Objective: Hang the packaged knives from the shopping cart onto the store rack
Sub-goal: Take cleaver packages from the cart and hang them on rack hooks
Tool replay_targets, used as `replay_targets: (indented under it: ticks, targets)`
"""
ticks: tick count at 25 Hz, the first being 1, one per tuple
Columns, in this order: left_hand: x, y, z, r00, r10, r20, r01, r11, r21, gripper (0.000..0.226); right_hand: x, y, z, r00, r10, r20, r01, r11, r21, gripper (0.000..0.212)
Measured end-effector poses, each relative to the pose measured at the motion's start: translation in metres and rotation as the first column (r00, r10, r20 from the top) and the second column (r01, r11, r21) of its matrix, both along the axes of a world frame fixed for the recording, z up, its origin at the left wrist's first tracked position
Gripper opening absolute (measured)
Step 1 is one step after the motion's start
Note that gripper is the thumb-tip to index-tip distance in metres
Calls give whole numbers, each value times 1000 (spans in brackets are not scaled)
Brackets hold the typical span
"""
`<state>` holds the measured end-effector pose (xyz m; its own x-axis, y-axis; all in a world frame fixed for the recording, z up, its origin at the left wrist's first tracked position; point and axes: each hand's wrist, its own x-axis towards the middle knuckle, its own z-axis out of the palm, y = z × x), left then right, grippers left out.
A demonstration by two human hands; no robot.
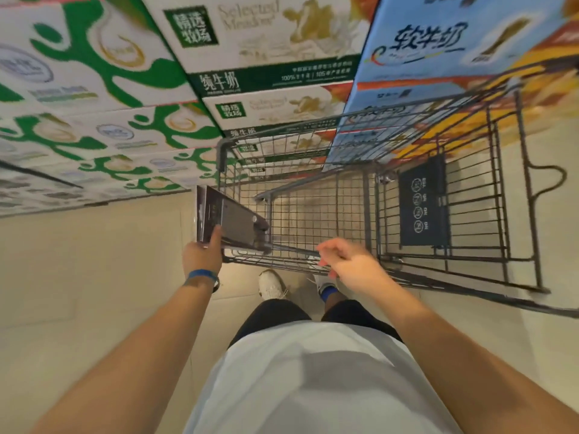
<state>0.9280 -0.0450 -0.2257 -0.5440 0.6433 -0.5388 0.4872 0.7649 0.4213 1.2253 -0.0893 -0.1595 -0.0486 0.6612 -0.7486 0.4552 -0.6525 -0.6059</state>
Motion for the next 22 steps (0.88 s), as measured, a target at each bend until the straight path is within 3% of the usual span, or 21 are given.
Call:
replay_targets:
  ticks: [4, 6, 9, 12, 14, 17, 19, 21, 22]
  targets:
    - [38, 21, 31, 947, -290, -135, 297, 954, 34, 69, 10, 0, 3, 999, -8, 35, 8, 1000, -14, 19]
    - [49, 35, 55, 924, -346, -163, 363, 928, 88, 67, 13, 10, 6, 999, -39, 15, 38, 999, 17, 52]
    - [57, 59, 107, 949, -315, 28, 292, 906, 308, 56, 18, 49, 25, 999, -21, 46, 15, 990, 140, 110]
    - [65, 79, 173, 912, -352, 211, 160, 778, 608, 31, 29, 105, 65, 998, 68, 14, -69, 940, 333, 135]
    - [70, 90, 210, 877, -344, 335, 45, 754, 655, 24, 33, 134, 91, 975, 212, -73, -169, 908, 383, 128]
    - [76, 105, 243, 842, -163, 514, -230, 754, 616, 45, 29, 152, 113, 954, 243, -178, -153, 899, 409, 90]
    - [87, 108, 247, 675, -173, 717, -375, 756, 536, 46, 21, 151, 121, 944, 169, -284, -15, 881, 473, 66]
    - [106, 99, 238, 470, -245, 848, -382, 810, 446, 51, 16, 148, 126, 914, 85, -397, 127, 869, 478, 54]
    - [118, 89, 231, 420, -227, 878, -356, 849, 390, 52, 17, 146, 127, 901, 32, -433, 194, 864, 466, 49]
